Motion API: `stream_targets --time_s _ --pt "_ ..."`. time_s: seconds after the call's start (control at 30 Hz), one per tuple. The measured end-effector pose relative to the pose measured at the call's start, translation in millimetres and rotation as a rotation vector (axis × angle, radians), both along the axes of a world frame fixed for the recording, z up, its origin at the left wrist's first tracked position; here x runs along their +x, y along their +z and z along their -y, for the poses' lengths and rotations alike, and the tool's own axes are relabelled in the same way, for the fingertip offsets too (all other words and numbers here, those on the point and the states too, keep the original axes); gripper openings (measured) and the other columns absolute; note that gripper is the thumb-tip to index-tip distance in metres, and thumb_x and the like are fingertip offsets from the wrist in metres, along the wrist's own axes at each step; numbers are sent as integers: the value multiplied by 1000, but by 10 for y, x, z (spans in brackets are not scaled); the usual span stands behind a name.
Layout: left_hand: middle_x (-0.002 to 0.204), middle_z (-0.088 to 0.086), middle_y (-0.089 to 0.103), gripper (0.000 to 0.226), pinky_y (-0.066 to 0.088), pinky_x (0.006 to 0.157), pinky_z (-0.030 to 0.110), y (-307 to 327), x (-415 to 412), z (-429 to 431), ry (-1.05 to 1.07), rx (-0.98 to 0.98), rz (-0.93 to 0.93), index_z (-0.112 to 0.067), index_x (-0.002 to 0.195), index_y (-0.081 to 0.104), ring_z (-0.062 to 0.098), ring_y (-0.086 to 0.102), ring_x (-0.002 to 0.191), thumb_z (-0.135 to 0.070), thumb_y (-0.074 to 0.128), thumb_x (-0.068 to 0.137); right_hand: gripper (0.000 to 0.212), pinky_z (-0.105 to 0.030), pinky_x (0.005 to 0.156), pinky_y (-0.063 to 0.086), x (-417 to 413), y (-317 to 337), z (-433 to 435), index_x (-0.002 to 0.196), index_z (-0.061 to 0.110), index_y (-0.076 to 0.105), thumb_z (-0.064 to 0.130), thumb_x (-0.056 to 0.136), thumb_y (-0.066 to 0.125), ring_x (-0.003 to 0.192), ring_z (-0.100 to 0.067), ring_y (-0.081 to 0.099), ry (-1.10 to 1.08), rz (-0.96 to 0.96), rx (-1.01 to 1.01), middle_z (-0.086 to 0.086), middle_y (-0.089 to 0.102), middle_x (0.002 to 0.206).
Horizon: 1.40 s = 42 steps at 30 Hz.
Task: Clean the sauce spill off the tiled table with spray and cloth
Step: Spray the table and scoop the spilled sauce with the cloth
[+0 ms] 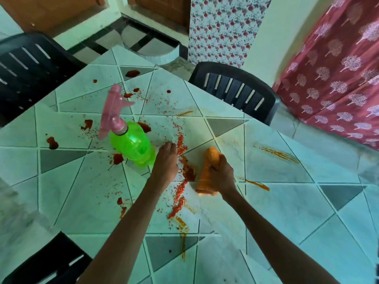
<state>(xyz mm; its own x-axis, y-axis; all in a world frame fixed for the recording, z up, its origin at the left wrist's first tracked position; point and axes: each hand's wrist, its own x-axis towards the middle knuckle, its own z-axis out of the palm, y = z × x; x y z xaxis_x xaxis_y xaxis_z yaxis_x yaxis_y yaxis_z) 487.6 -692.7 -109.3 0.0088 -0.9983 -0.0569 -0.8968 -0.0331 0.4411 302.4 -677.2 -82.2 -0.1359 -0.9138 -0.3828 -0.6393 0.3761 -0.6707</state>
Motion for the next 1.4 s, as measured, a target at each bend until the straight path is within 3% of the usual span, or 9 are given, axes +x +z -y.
stream_targets --time_s 0.2,0.37,0.5,0.7,0.8,0.93,1.07,1.23,1.4 --pt "142 19 39 59 37 108 36 21 28 -132 19 14 -82 1 141 41 35 40 131 9 60 86 41 -46 92 52 628 81 468 134 5 48 18 96 56 113 -38 60 83 90 -19 -21 63 125" --pt "142 17 40 55 39 107 41 95 14 -244 27 39 -120 -1 140 42 34 40 131 0 61 89 36 -32 80 45 472 299 416 132 7 52 15 97 53 110 -30 60 97 98 -23 -15 63 125" --pt "136 17 48 51 40 109 40 178 40 -431 -4 -50 -185 -2 138 49 33 45 130 7 58 88 42 -40 93 48 54 480 -3 140 14 49 16 99 52 118 -34 58 20 125 -43 -12 61 133" --pt "118 17 59 37 44 98 38 156 221 -970 -55 -85 -109 -2 123 60 32 54 114 8 53 88 35 -32 81 44 -488 536 -910 132 13 56 14 97 57 96 -24 58 -44 94 -4 -3 61 110" --pt "123 15 59 39 47 99 43 112 399 -1245 -24 -68 -40 -4 124 59 33 53 118 7 53 87 32 -31 77 41 -527 384 -1318 125 10 59 10 94 58 98 -31 61 -58 32 68 -10 66 109" --pt "128 15 57 43 47 99 44 84 642 -1469 67 -34 3 -4 128 58 33 53 120 7 51 87 44 -36 84 48 -165 138 -1517 137 12 51 9 93 57 110 -36 61 -71 85 99 -15 65 122" --pt "134 16 54 44 42 106 41 53 835 -1556 119 -10 -2 -3 133 54 33 49 125 8 48 90 41 -49 89 51 445 -7 -1351 131 6 47 7 91 54 111 -41 60 -128 170 69 -22 63 122" --pt "131 13 55 42 42 104 39 102 931 -1550 164 -29 -67 -5 131 56 29 49 123 6 46 91 44 -45 90 46 1129 -15 -989 136 2 40 9 95 53 116 -44 56 -53 219 89 -26 57 129" --pt "130 13 55 41 42 101 38 131 1108 -1523 150 -26 -82 -5 131 55 29 49 123 2 50 91 38 -44 91 51 1231 112 -842 130 9 50 20 94 55 113 -38 60 -13 262 115 -18 63 123"
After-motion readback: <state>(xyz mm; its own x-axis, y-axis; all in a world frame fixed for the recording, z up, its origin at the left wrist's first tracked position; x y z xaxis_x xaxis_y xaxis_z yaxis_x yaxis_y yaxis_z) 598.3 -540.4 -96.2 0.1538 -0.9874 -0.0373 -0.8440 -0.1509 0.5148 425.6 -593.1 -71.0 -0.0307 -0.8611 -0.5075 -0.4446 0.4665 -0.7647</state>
